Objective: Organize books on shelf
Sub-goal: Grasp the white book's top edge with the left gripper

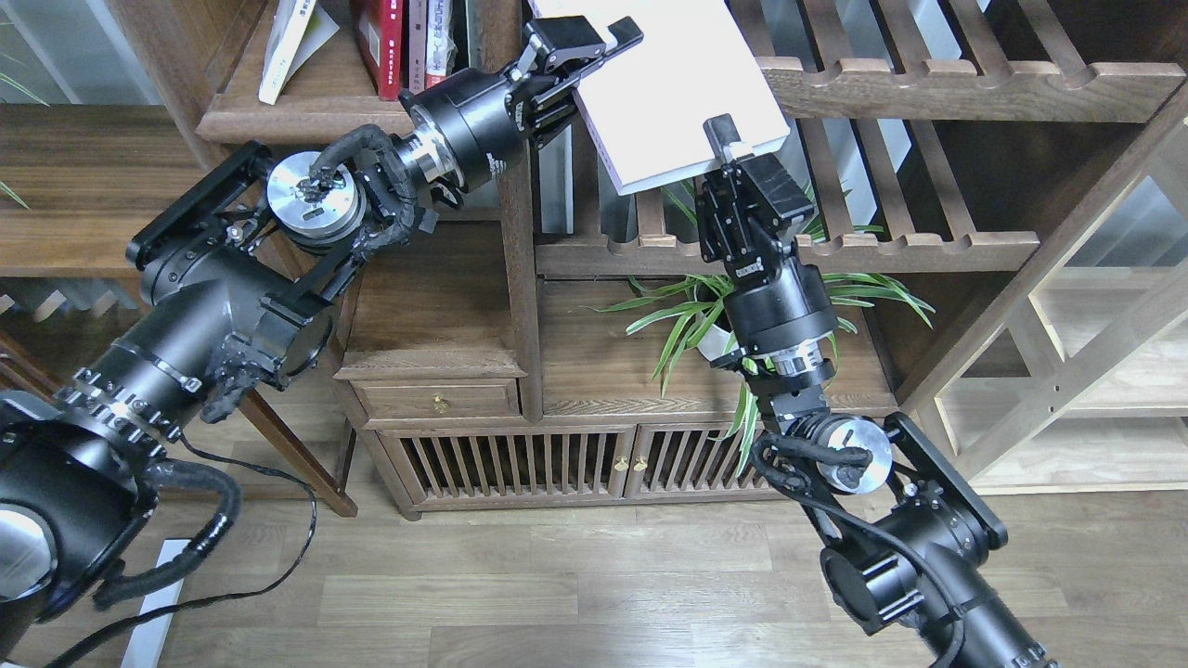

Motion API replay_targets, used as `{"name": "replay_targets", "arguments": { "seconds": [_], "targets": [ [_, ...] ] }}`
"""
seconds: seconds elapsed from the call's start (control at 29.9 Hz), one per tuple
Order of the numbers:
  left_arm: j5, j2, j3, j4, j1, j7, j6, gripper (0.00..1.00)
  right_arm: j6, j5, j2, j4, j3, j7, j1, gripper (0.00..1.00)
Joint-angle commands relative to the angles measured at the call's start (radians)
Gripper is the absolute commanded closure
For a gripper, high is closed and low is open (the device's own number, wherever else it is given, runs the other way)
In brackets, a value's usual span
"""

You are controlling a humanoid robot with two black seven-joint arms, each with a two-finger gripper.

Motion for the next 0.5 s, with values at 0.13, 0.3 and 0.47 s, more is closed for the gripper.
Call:
{"name": "replay_targets", "arguments": {
  "seconds": [0.13, 0.3, 0.47],
  "targets": [
    [-0.023, 0.0, 0.003, -0.001, 0.0, 0.012, -0.014, 0.97, 0.0, -0.001, 0.0, -0.007, 0.015, 0.002, -0.014, 0.62],
    [-0.019, 0.0, 0.009, -0.002, 0.0, 0.012, -0.014, 0.97, 0.0, -0.003, -0.002, -0.01, 0.039, 0.002, -0.014, 0.43],
    [-0.006, 0.0, 0.014, -0.007, -0.001, 0.011, -0.017, 0.97, 0.0, -0.02, -0.028, -0.017, 0.061, -0.001, -0.011, 0.33]
  ]
}}
